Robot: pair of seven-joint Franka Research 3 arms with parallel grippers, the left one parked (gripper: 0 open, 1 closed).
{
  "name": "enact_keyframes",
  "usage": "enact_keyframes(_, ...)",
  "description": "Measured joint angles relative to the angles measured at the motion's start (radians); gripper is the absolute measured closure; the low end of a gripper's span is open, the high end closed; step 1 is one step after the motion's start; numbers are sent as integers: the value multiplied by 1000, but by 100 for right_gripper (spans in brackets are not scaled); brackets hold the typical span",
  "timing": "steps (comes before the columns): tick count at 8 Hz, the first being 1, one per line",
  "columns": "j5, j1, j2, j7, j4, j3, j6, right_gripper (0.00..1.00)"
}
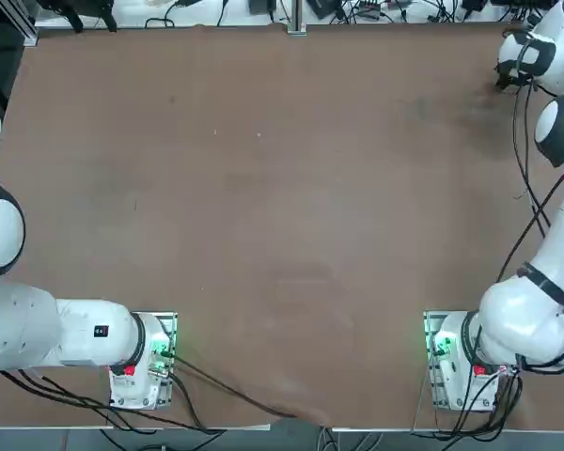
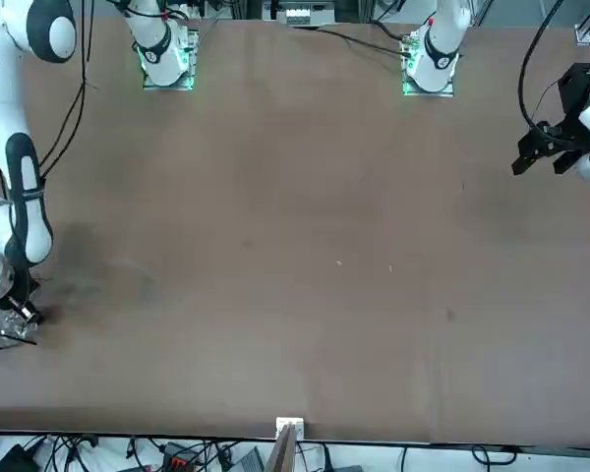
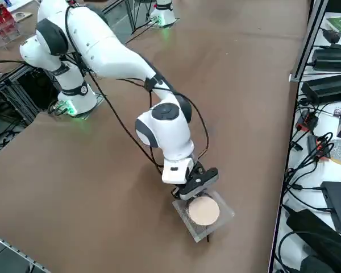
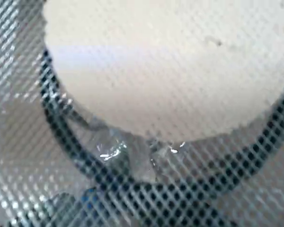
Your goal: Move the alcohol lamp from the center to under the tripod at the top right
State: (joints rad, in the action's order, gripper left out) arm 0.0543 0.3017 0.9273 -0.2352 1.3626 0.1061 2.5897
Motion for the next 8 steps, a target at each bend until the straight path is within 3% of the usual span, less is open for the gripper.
enact_keyframes(8,0,18,65,-29,-97,8,37,96)
